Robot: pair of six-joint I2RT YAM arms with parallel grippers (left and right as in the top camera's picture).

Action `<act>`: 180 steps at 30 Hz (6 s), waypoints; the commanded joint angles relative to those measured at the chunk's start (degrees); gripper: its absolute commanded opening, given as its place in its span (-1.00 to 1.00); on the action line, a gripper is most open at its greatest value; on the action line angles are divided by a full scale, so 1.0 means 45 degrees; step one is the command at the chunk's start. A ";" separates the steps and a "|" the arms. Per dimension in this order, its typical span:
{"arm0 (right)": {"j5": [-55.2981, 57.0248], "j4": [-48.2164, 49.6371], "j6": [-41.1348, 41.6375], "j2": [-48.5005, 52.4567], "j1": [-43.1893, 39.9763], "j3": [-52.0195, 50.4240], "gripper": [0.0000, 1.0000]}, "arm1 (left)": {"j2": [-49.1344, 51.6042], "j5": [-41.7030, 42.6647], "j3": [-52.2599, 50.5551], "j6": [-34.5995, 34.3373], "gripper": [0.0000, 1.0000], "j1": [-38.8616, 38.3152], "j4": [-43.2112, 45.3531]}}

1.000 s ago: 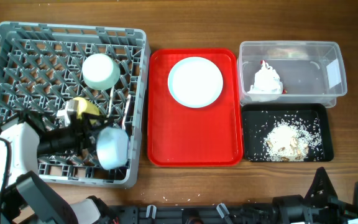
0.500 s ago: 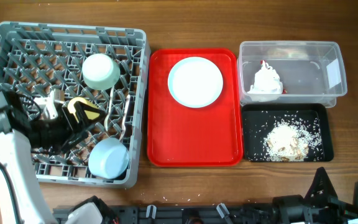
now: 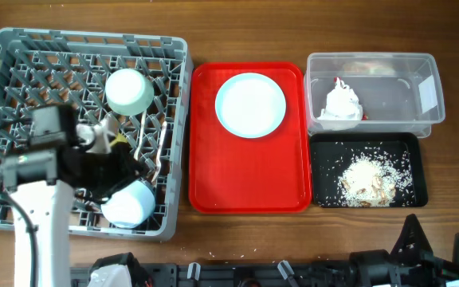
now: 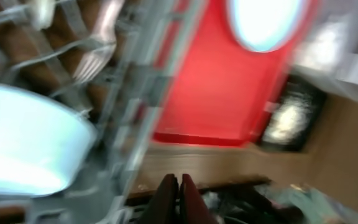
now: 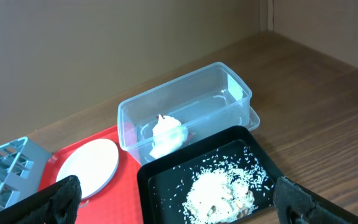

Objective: Sort waste into correct bins and load items into the dishwasher rack

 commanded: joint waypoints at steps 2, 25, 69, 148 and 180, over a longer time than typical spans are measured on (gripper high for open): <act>0.0223 0.0049 0.0092 -0.0126 -0.0019 0.0024 0.99 | -0.0039 -0.3696 -0.0330 -0.3143 -0.92 -0.2438 0.0714; 0.0223 0.0049 0.0092 -0.0126 -0.0019 0.0024 0.99 | 0.5411 -0.7888 -0.0330 -0.3279 -0.44 -0.5751 0.9170; 0.0223 0.0049 0.0097 -0.0126 -0.0019 0.0024 0.99 | 0.5547 -0.7635 -0.0350 -0.0928 -0.89 -0.6479 0.9996; 0.0223 0.0049 0.0097 -0.0126 -0.0019 0.0024 1.00 | 1.0418 -0.8111 0.1967 -0.3279 -0.17 -1.1910 1.4571; 0.0223 0.0053 0.0087 -0.0126 -0.0019 0.0024 1.00 | 0.2599 0.2924 0.4090 -0.0957 -0.92 -0.3570 1.0297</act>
